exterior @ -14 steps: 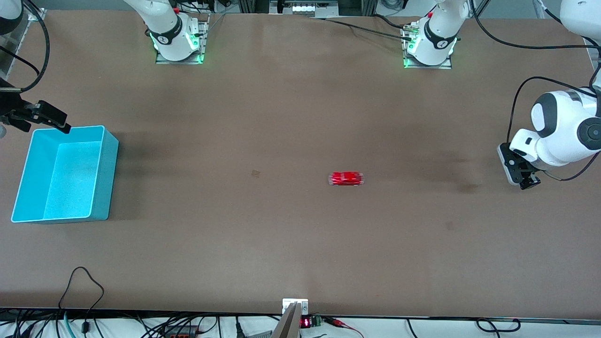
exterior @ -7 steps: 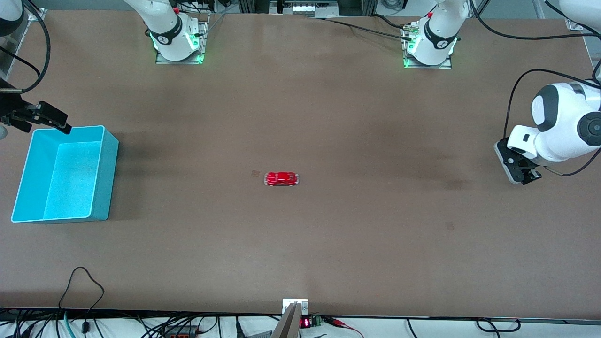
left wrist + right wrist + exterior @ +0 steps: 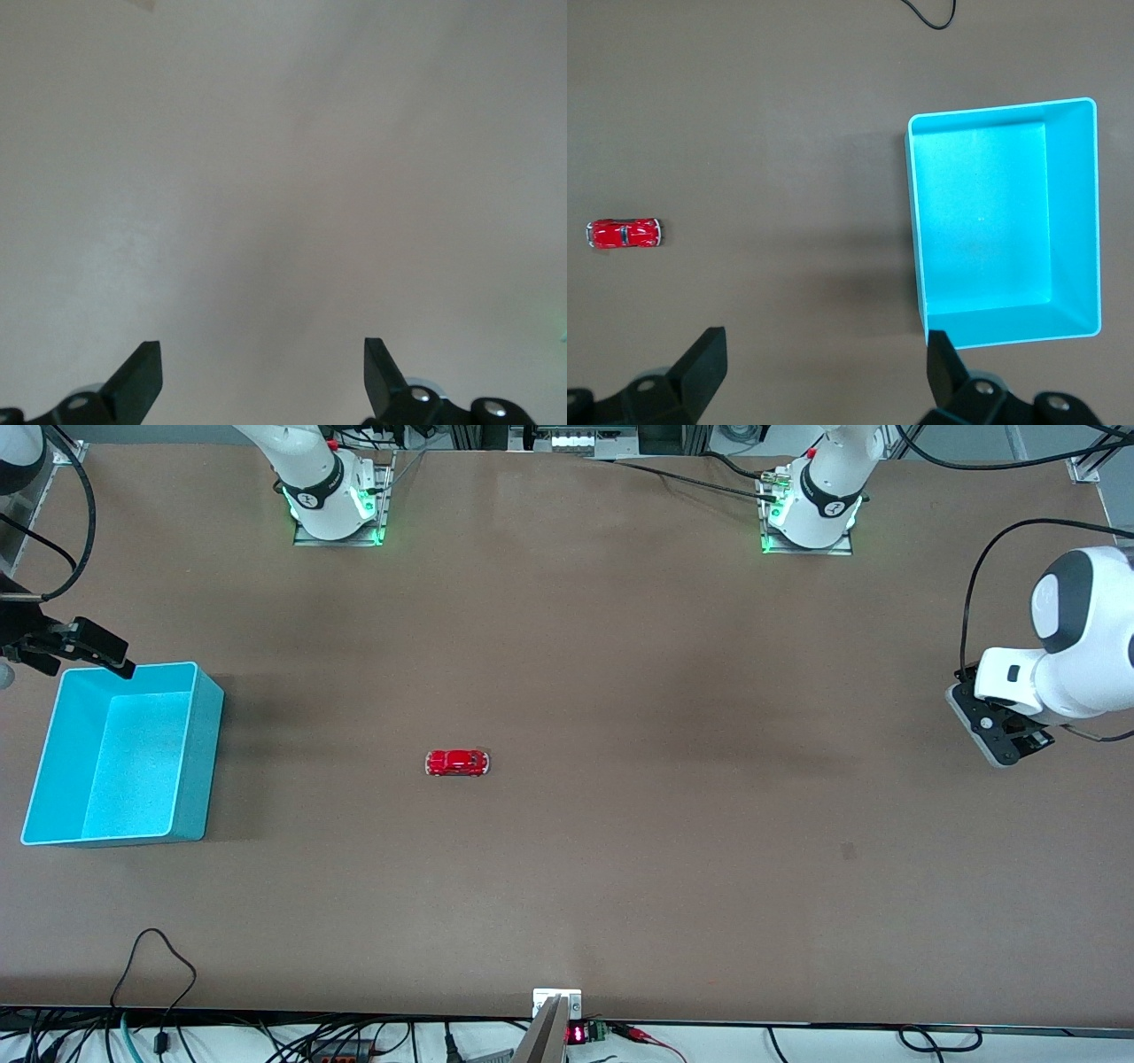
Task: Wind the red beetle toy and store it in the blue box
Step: 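Raise the left gripper away while the right gripper reaches toward the car, then lower the right gripper onto the red car and close it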
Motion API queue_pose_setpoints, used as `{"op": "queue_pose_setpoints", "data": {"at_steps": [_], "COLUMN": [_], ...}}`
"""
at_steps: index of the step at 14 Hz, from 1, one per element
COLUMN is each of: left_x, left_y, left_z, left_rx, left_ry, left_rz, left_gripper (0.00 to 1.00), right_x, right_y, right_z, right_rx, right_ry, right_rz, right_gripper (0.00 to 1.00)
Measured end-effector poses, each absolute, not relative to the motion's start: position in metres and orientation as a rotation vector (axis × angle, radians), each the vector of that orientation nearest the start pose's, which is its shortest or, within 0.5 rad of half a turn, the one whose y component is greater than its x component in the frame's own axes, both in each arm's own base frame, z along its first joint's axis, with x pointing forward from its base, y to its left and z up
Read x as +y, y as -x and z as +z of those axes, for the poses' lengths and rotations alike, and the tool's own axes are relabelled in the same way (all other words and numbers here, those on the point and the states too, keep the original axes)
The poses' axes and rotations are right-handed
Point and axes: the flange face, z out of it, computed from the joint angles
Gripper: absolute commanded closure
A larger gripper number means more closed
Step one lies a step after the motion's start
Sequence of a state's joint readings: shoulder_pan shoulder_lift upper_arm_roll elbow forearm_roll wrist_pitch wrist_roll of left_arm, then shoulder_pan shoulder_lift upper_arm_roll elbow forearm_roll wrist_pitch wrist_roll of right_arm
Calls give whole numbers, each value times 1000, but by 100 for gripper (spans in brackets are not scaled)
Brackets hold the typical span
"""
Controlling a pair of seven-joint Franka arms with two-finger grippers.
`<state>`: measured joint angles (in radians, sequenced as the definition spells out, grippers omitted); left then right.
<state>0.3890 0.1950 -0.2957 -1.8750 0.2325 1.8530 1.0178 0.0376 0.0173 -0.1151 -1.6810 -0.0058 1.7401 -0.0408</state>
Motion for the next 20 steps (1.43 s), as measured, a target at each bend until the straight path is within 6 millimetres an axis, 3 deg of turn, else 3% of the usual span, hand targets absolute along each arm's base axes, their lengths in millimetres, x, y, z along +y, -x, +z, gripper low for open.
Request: {"op": "queue_pose_setpoints", "data": {"at_steps": [5,8,10,11,13,16,18,20], "left_x": [11,-4,-7,-8,-7,-3,-2,-5], "left_y": [-577,-565,-560,-560,-560,-565,-551,-535], "left_z": [503,570,600,606,608,607,605,609], "left_rx": [1220,1000,900,881,785,377,86,7], "left_ry": [2828,2937,2996,3026,3079,3184,3196,3173], "left_rz": [533,510,459,442,421,212,123,98], "left_gripper": [0,0,0,0,0,0,0,0], "right_x": [-44,-44,-42,-35,0,60,93,127], "right_y": [-572,-577,-580,-582,-588,-597,-599,-602], "right_z": [572,560,552,547,532,502,481,457], "right_rx": [56,56,51,31,-61,-211,-264,-288], "right_ry": [3151,3153,3153,3152,3153,3149,3106,3031], "right_rz": [-52,-18,5,17,55,99,153,198], "right_gripper": [0,0,0,0,0,0,0,0]}}
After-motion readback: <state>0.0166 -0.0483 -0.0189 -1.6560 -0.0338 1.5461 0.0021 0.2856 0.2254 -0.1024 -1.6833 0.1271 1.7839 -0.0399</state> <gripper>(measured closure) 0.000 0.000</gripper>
